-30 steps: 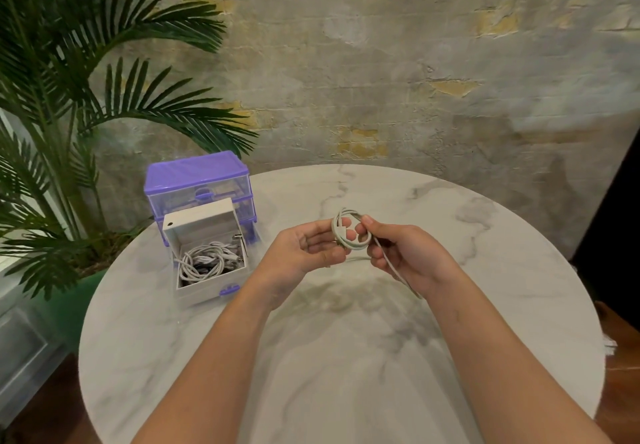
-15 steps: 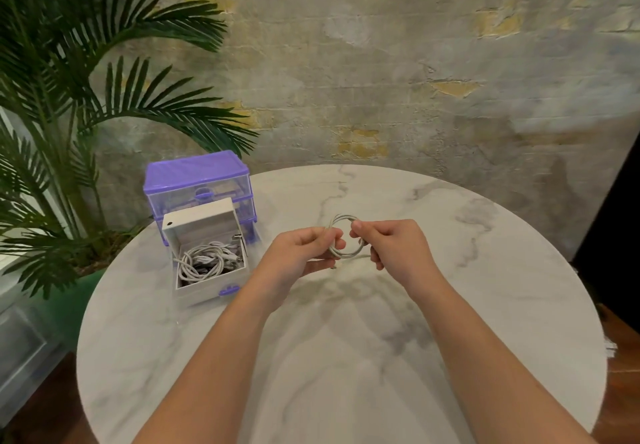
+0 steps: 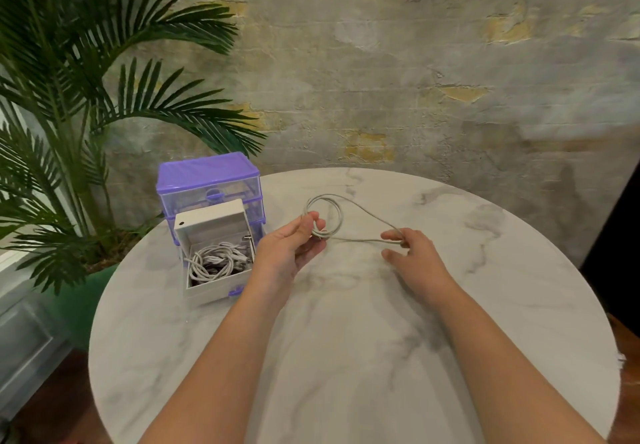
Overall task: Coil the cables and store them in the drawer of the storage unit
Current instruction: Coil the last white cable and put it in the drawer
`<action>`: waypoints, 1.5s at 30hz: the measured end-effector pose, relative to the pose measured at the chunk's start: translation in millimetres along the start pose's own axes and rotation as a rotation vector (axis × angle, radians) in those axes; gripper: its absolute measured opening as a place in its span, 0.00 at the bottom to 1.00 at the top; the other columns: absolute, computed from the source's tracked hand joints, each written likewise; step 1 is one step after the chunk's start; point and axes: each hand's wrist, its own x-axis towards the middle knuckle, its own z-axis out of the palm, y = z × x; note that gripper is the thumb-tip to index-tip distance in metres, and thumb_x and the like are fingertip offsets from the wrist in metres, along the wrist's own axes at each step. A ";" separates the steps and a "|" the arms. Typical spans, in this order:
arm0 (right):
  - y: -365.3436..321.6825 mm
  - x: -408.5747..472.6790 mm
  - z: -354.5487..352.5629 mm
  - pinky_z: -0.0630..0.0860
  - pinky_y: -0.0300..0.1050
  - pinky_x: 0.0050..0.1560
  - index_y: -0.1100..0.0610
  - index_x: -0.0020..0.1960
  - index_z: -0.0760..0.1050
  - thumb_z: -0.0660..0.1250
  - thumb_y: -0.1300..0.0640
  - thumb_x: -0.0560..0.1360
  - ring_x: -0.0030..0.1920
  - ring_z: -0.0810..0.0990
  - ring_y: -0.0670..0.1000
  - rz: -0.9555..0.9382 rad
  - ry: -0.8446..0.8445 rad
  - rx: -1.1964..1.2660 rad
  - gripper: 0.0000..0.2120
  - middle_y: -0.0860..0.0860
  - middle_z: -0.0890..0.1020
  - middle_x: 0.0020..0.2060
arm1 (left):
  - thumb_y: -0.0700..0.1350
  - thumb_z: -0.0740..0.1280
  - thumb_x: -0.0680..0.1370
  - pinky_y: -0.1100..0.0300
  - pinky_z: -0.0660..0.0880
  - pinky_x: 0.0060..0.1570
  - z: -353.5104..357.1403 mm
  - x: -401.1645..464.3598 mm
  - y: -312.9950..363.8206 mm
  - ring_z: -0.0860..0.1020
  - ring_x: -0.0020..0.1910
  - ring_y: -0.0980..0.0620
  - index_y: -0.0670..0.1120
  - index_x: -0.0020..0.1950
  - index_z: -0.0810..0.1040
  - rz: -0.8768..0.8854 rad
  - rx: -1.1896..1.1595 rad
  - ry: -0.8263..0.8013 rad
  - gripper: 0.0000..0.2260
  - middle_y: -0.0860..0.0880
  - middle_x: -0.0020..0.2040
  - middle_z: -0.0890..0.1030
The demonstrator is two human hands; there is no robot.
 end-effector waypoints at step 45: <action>-7.0 4.4 -24.1 0.80 0.38 0.42 0.50 0.54 0.80 0.61 0.59 0.82 0.31 0.77 0.47 -0.067 0.391 0.642 0.10 0.49 0.77 0.35 | 0.41 0.68 0.77 0.62 0.81 0.44 2.3 -5.3 0.6 0.82 0.42 0.49 0.43 0.54 0.82 -0.043 0.055 -0.021 0.08 0.52 0.55 0.84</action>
